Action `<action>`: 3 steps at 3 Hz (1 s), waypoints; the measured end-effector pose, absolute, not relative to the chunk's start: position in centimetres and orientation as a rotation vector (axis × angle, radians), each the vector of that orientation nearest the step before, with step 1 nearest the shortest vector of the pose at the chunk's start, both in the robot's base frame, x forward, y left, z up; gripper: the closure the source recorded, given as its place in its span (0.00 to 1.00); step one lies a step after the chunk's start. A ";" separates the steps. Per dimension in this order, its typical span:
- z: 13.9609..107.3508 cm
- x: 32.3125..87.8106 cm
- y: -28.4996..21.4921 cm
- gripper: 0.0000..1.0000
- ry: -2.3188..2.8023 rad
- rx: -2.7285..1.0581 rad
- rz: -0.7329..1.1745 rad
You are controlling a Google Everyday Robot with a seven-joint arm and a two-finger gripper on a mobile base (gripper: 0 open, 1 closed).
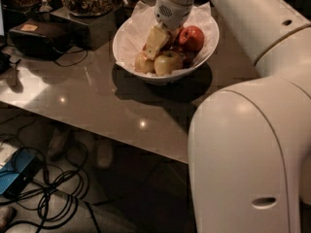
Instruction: Pick apple from white bowl
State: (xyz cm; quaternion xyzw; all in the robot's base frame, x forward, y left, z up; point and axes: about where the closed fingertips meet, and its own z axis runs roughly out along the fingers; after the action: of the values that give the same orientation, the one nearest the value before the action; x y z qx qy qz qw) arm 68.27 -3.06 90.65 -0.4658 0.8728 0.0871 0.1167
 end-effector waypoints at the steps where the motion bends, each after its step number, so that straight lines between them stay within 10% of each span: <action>1: 90.7 68.3 -3.1 1.00 2.555 -1.364 0.255; 3: 92.1 68.0 -3.0 1.00 2.512 -1.369 0.276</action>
Offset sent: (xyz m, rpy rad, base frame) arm -0.0514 -0.0122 0.0901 0.1818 -0.1415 0.1395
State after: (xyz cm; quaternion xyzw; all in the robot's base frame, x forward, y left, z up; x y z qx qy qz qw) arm 67.97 -3.03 92.06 -0.4720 0.8662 0.0952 0.1334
